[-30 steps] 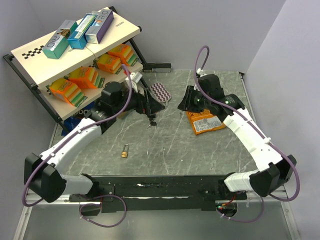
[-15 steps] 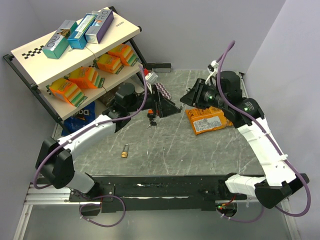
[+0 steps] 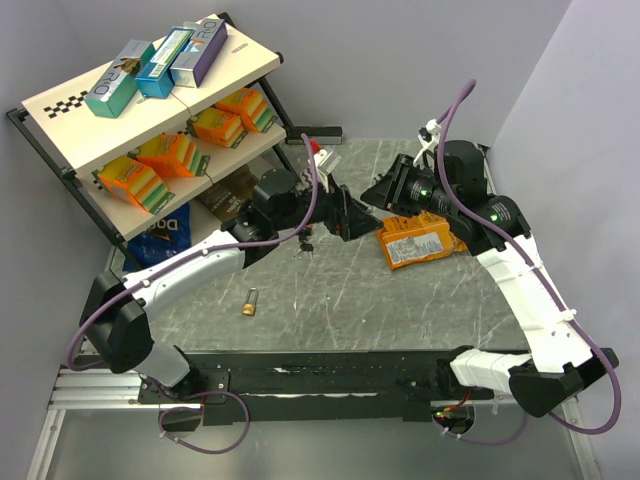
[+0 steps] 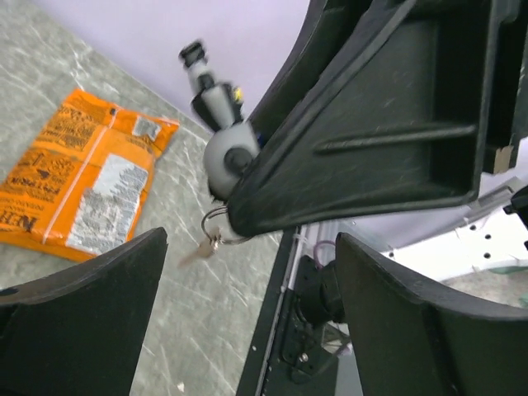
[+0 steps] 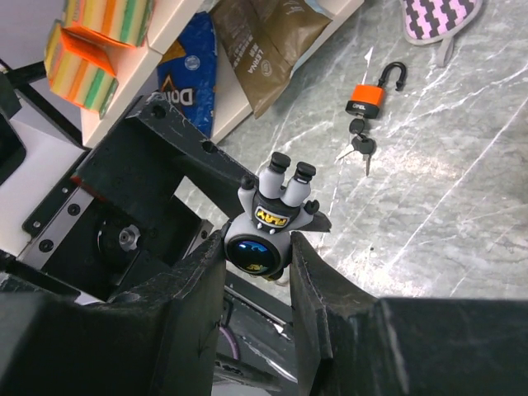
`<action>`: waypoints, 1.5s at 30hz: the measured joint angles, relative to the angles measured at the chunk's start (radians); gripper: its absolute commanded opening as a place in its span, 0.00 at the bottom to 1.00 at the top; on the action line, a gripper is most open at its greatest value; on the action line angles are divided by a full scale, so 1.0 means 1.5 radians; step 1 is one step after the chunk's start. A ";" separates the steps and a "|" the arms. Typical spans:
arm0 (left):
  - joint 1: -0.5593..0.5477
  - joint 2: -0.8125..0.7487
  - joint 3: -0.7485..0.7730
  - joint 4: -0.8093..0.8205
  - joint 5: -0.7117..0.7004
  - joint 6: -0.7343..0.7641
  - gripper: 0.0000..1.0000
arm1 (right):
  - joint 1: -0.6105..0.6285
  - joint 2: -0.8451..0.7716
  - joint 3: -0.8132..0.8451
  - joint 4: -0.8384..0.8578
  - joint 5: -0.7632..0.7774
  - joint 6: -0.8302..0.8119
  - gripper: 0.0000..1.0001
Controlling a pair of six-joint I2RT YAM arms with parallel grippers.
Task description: Unlock with the key
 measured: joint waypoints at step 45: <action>-0.008 0.037 0.018 -0.039 -0.018 0.020 0.01 | -0.018 0.000 -0.001 0.016 -0.014 0.023 0.00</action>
